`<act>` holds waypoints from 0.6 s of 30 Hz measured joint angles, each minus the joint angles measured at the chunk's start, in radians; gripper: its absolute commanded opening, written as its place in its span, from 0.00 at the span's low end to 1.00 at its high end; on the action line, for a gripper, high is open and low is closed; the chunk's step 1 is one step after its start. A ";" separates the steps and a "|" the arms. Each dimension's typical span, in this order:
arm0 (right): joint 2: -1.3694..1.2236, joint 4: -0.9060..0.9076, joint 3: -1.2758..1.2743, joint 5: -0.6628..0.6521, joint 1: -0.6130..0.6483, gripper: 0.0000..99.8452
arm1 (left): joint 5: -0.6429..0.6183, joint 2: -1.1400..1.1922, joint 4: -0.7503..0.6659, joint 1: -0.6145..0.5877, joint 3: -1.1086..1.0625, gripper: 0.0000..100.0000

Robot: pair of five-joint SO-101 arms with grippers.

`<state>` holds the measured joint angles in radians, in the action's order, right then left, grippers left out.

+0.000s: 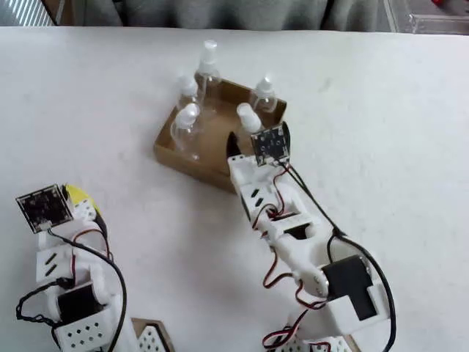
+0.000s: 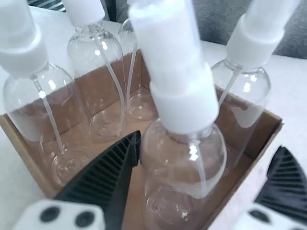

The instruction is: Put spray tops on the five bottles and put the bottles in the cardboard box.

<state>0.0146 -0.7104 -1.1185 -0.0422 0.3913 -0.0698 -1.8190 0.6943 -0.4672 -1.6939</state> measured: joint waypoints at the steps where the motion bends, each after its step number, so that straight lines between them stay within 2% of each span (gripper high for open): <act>1: 0.011 0.000 0.000 0.011 0.003 0.36 | 0.000 0.000 0.000 0.000 0.000 0.02; 13: 0.051 0.000 0.000 0.020 0.015 0.36 | 0.000 0.000 0.000 0.000 0.000 0.02; 18: 0.147 0.000 -0.018 0.026 0.014 0.36 | 0.000 0.000 0.000 0.000 0.000 0.02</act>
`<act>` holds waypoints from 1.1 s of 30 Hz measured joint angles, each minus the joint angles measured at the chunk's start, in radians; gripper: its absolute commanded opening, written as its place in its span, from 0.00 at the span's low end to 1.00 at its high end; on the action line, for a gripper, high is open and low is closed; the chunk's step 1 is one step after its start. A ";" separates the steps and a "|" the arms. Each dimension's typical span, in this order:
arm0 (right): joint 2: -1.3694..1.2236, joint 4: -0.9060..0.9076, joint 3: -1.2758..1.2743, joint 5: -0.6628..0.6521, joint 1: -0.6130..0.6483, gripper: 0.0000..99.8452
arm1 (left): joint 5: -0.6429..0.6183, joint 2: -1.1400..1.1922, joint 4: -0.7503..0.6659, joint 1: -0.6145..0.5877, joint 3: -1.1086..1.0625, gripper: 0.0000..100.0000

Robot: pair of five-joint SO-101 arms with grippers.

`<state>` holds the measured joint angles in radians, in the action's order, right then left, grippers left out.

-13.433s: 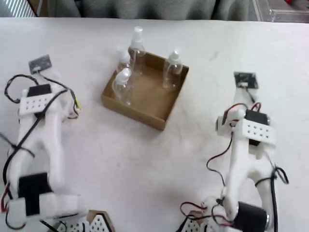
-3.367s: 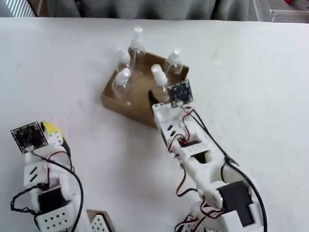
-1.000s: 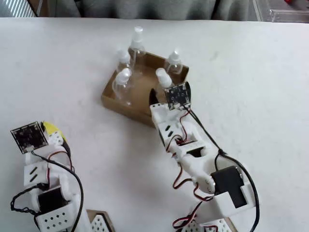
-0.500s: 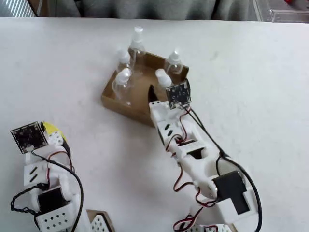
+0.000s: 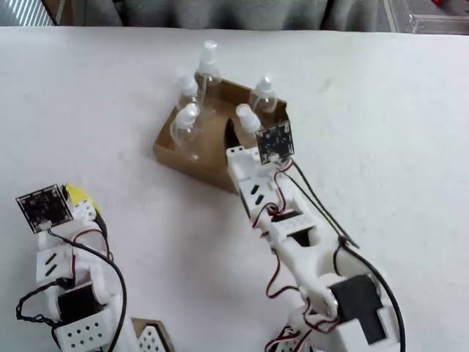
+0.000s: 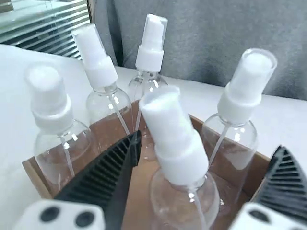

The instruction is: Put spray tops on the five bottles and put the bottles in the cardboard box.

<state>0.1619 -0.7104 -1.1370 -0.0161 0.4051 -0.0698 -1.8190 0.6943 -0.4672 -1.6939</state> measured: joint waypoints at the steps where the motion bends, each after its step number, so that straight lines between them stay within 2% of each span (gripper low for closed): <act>1: 0.031 0.000 -0.015 0.000 0.000 0.36 | 0.000 0.000 0.000 0.000 0.000 0.02; 8: 0.311 0.005 -0.146 0.000 0.021 0.36 | 0.000 0.000 0.000 0.000 0.000 0.02; 11: 0.470 0.063 -0.196 0.000 0.018 0.36 | 0.000 0.000 0.000 0.000 0.000 0.02; 15: 0.721 0.219 -0.247 0.000 0.020 0.33 | 0.000 0.000 0.000 0.000 0.000 0.02; 21: 1.138 0.582 -0.259 0.000 0.018 0.12 | 0.000 0.000 0.000 0.000 0.000 0.02; 24: 1.320 0.735 -0.259 0.000 0.017 0.05 | 0.000 0.000 0.000 0.000 0.000 0.02; 29: 1.545 0.931 -0.259 0.000 -0.066 0.02 | 0.000 0.000 0.000 0.003 0.000 0.02; 33: 1.634 1.076 -0.259 0.000 -0.161 0.02 | 0.052 0.000 0.041 0.078 0.000 0.02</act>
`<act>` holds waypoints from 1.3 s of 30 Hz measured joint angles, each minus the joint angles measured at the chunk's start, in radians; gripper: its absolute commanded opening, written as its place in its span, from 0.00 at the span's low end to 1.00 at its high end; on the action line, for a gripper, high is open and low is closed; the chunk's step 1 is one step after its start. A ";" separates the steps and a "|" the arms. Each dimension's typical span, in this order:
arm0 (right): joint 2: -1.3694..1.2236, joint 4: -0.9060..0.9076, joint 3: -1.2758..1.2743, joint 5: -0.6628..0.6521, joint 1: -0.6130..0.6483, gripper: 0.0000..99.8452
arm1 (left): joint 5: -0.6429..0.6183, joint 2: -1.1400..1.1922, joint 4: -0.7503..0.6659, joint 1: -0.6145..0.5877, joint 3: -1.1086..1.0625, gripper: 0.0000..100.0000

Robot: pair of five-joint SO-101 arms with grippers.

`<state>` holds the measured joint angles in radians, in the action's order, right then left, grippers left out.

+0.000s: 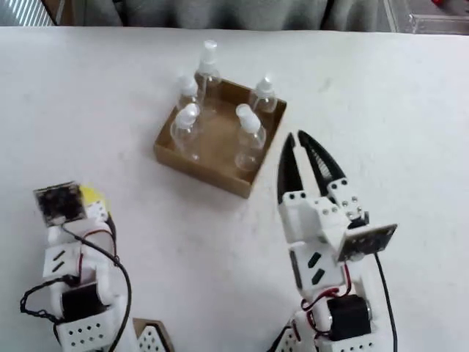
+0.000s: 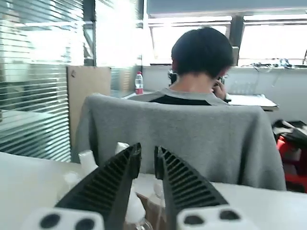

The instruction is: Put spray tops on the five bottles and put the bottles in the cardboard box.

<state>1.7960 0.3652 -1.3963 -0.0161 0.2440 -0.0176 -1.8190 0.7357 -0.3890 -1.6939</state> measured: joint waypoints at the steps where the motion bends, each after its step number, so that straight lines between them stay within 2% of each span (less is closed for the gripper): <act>1: 0.000 0.029 0.000 0.000 -0.025 0.02 | 0.031 0.000 0.018 0.025 0.000 0.02; 8: -0.002 0.311 0.000 0.000 -0.133 0.02 | 0.150 0.000 0.133 0.098 0.000 0.02; 14: -0.002 0.540 -0.014 -0.046 -0.133 0.02 | 0.221 0.000 0.166 0.118 0.000 0.02; 22: 0.000 0.724 -0.161 -0.074 -0.132 0.02 | 0.402 0.000 0.387 0.190 0.000 0.02; 26: 0.000 0.761 -0.239 -0.074 -0.132 0.02 | 0.514 0.000 0.407 0.190 0.000 0.02; 33: 0.000 0.766 -0.269 -0.077 -0.121 0.02 | 0.428 0.000 0.410 0.195 0.000 0.02; 39: 0.000 0.838 -0.285 -0.078 -0.094 0.02 | 0.394 0.000 0.528 0.195 0.000 0.02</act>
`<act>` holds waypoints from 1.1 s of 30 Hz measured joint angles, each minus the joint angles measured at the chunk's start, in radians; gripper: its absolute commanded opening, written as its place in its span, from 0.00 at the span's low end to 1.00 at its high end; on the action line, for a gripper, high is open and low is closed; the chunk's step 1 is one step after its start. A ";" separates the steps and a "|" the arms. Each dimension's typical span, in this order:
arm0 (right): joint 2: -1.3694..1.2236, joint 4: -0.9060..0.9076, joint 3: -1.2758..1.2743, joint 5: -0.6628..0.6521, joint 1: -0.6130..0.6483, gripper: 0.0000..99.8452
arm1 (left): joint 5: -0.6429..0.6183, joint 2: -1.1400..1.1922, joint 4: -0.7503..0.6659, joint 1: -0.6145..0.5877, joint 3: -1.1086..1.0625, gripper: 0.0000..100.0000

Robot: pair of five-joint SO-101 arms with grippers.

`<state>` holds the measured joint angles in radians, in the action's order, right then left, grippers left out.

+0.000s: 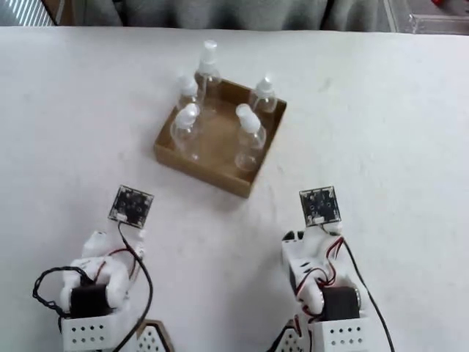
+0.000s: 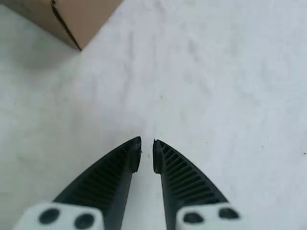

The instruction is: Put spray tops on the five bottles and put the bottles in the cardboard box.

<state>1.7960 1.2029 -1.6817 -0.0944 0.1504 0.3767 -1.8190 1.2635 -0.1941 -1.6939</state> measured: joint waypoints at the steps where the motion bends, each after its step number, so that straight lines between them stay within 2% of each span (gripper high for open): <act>1: 0.000 0.023 0.000 0.000 0.003 0.02 | 0.000 0.000 0.012 0.000 0.000 0.02; 33: 0.000 0.061 0.000 -0.005 0.003 0.02 | -0.005 0.000 0.018 0.000 0.000 0.02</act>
